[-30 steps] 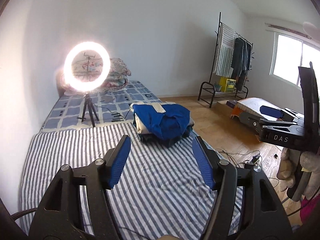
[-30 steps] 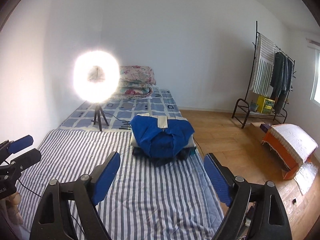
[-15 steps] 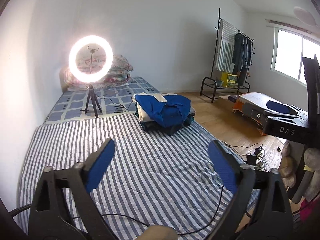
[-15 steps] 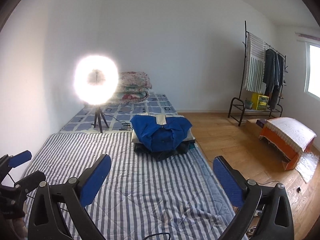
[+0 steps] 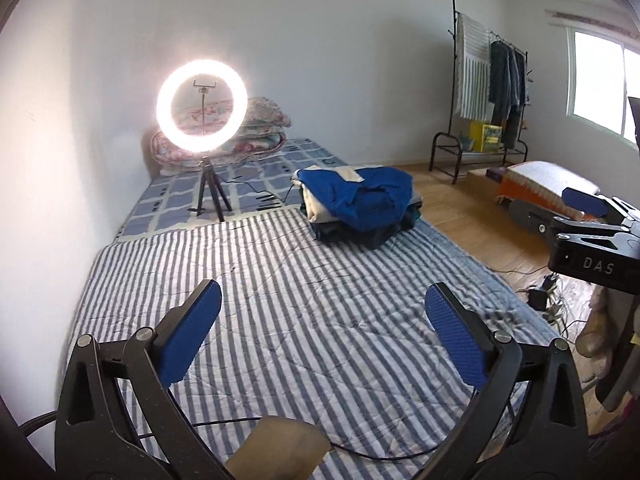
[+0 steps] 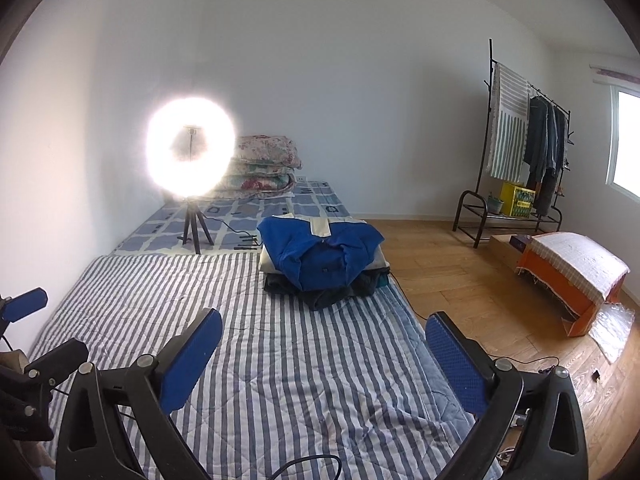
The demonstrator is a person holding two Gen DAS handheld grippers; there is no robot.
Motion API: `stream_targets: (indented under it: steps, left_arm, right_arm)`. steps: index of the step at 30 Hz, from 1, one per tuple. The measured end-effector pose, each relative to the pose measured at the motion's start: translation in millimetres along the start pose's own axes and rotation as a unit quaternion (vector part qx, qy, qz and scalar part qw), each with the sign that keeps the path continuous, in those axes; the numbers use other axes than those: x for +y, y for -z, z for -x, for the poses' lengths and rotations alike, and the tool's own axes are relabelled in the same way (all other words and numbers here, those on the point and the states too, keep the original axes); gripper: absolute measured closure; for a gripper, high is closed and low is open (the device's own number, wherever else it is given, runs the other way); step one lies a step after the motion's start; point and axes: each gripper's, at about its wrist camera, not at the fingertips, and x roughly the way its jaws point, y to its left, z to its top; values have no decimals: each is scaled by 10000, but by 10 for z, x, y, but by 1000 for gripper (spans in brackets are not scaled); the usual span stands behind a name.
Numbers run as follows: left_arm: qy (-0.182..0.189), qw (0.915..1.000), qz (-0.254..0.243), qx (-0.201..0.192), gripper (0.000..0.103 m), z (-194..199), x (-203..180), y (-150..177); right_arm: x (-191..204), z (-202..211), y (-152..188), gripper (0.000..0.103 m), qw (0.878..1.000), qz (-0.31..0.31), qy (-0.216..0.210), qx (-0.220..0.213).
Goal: Fold large clothes
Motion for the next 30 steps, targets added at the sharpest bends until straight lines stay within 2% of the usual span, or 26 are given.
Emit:
stream_targets:
  steps: [30]
  left_arm:
    - [-72, 9999, 93, 6, 0, 19, 90, 16]
  right_arm:
    - [63, -141, 91, 0, 9999, 70, 38, 98]
